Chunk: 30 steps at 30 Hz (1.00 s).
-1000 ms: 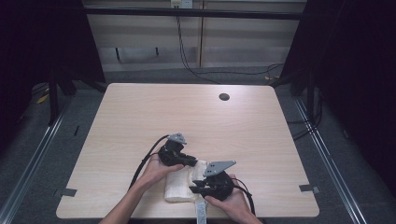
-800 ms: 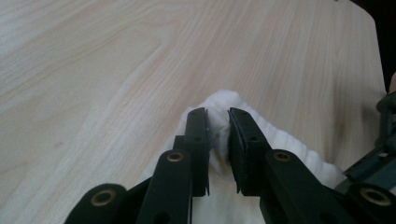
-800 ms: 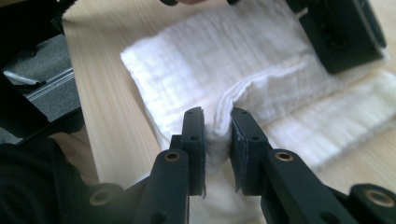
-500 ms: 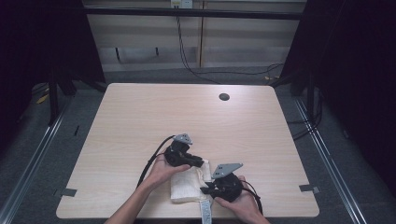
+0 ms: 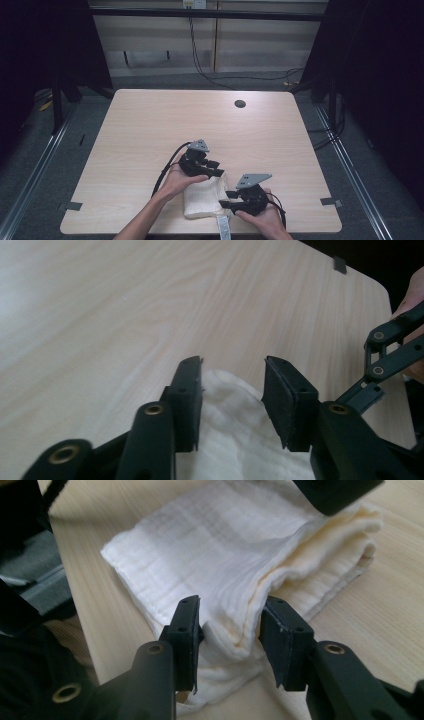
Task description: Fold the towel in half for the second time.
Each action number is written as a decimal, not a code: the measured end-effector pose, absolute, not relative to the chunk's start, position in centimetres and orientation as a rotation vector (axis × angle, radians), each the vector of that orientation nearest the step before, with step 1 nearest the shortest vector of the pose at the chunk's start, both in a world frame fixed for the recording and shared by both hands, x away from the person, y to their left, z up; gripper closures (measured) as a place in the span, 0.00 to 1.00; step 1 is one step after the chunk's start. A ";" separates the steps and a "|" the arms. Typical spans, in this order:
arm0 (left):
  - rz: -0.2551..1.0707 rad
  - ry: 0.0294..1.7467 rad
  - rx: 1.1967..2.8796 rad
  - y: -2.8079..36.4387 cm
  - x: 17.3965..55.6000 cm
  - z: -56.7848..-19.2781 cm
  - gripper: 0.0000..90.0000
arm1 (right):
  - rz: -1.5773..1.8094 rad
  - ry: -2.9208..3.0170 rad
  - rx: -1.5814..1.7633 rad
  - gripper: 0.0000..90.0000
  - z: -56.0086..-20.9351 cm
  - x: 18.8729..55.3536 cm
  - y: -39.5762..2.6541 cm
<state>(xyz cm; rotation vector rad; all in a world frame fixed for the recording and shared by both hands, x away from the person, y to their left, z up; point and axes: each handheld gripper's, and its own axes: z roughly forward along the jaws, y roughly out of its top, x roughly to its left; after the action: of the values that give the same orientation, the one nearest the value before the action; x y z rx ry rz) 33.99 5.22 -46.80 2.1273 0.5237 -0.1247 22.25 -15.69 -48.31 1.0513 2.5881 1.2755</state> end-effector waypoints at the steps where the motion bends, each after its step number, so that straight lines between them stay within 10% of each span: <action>1: -0.112 0.522 2.135 5.6 33.9 -46.3 0.58 | 1.268 2.561 1.066 0.63 -48.0 22.4 -16.1; 30: 0.119 0.718 2.132 18.5 30.3 -44.5 0.44 | 1.365 2.398 1.083 0.58 -44.7 25.2 -21.9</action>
<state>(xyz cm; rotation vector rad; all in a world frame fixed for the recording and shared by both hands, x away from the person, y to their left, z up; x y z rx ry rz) 30.34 18.47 -44.52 2.1321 0.7178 0.1190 25.22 -21.92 -44.73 1.0829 2.3976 1.3649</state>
